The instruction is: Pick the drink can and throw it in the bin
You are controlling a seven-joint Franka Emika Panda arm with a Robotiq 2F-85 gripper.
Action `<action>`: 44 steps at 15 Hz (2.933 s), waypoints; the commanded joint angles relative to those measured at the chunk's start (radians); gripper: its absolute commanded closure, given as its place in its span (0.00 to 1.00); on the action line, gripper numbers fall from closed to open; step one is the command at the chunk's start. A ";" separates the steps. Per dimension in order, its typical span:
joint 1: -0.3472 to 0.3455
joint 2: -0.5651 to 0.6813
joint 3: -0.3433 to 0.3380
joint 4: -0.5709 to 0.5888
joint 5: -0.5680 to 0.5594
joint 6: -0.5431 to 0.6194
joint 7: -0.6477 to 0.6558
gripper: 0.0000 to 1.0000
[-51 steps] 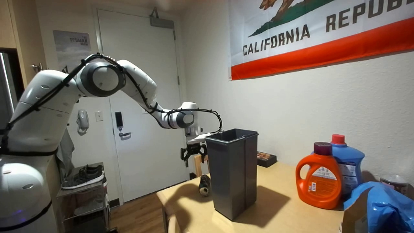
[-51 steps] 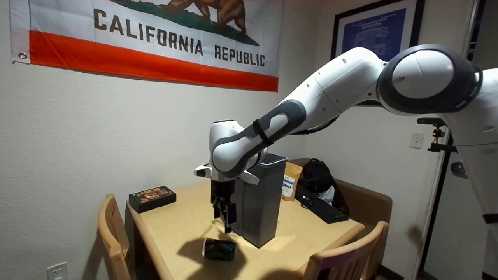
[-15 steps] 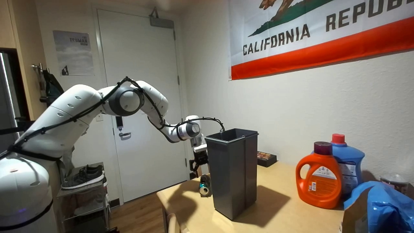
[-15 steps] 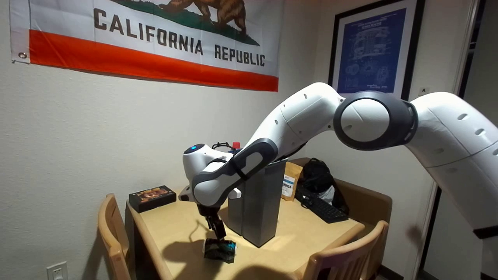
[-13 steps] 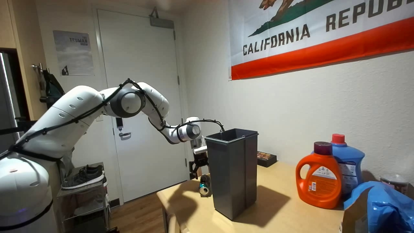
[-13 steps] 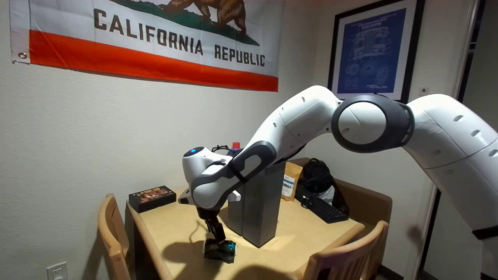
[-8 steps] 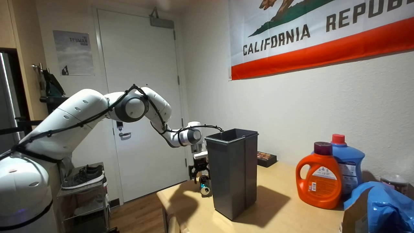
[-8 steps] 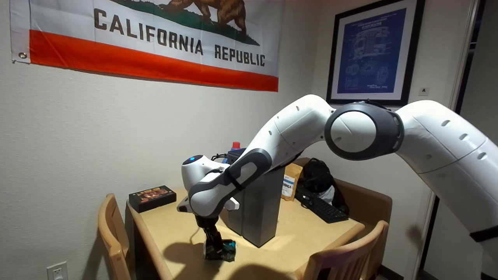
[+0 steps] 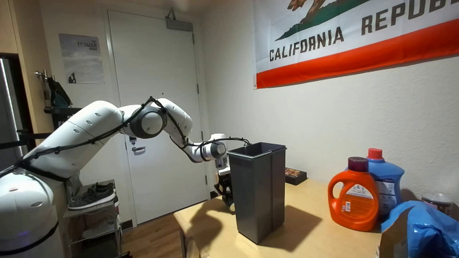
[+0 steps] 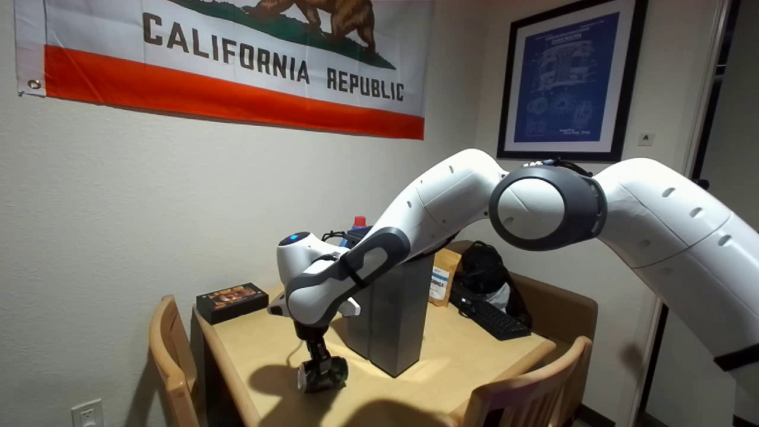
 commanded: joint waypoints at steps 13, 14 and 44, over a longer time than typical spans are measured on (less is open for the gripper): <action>0.028 -0.541 -0.016 -0.396 -0.107 0.289 0.159 0.94; 0.029 -0.584 -0.020 -0.430 -0.125 0.300 0.181 0.94; -0.096 -1.075 -0.124 -0.775 -0.202 0.433 0.462 0.94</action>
